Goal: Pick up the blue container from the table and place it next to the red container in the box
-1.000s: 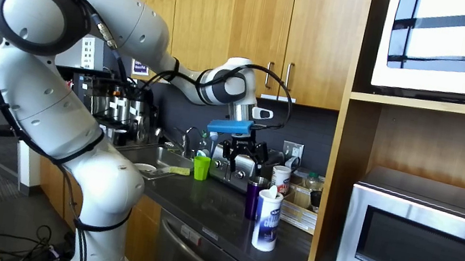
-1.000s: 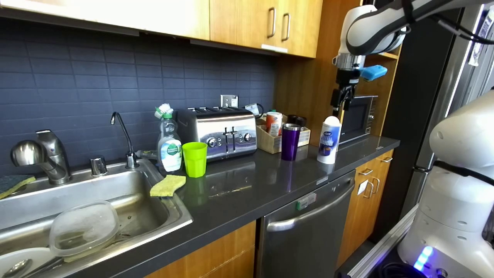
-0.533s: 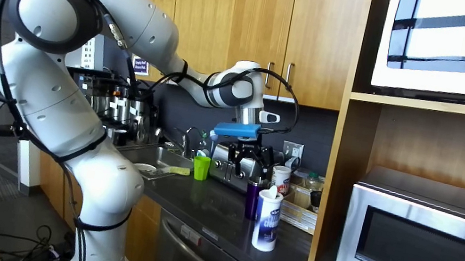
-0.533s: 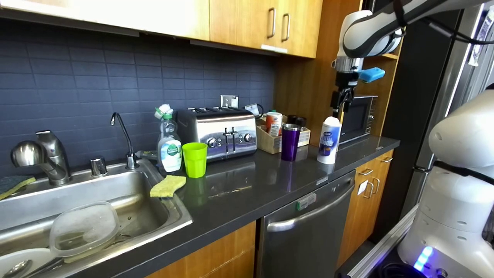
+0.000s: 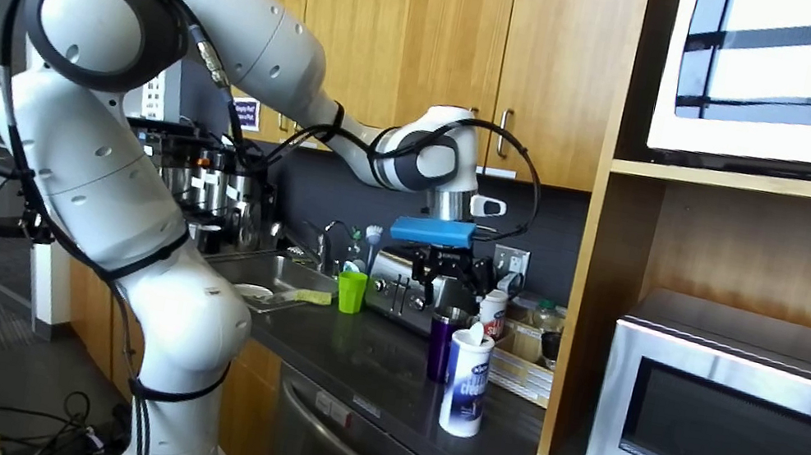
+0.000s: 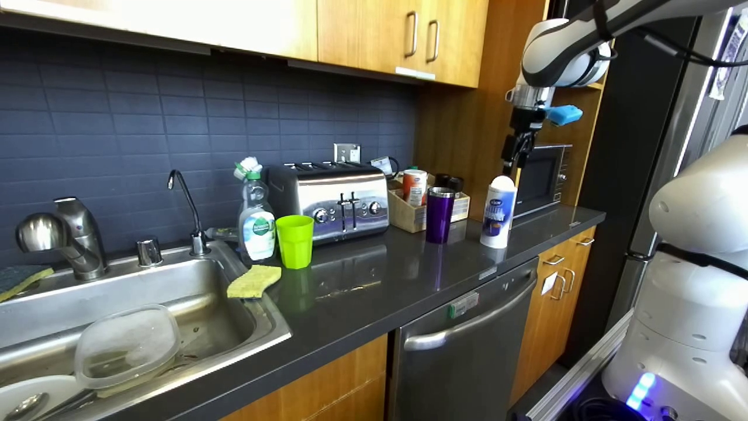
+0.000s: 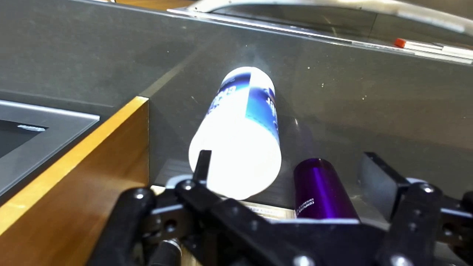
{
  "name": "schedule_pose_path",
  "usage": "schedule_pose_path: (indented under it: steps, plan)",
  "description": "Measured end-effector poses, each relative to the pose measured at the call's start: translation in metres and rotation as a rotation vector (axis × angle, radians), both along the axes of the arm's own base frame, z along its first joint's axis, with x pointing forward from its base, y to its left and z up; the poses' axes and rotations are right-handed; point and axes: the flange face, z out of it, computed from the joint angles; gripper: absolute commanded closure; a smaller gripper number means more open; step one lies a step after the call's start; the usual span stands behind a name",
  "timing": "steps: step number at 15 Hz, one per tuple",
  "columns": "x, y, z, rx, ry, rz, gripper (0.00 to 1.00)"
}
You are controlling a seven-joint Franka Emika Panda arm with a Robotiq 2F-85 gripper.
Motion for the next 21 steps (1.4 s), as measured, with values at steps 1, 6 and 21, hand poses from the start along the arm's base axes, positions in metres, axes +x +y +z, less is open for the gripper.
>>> schedule_pose_path:
  steps: [1,6,21]
  plan:
    - [0.001,-0.002,-0.001,0.011,-0.007,0.002,0.00]
    - [0.007,-0.010,-0.009,0.034,-0.020,0.018,0.00]
    - [0.024,-0.021,-0.032,0.023,0.011,0.032,0.00]
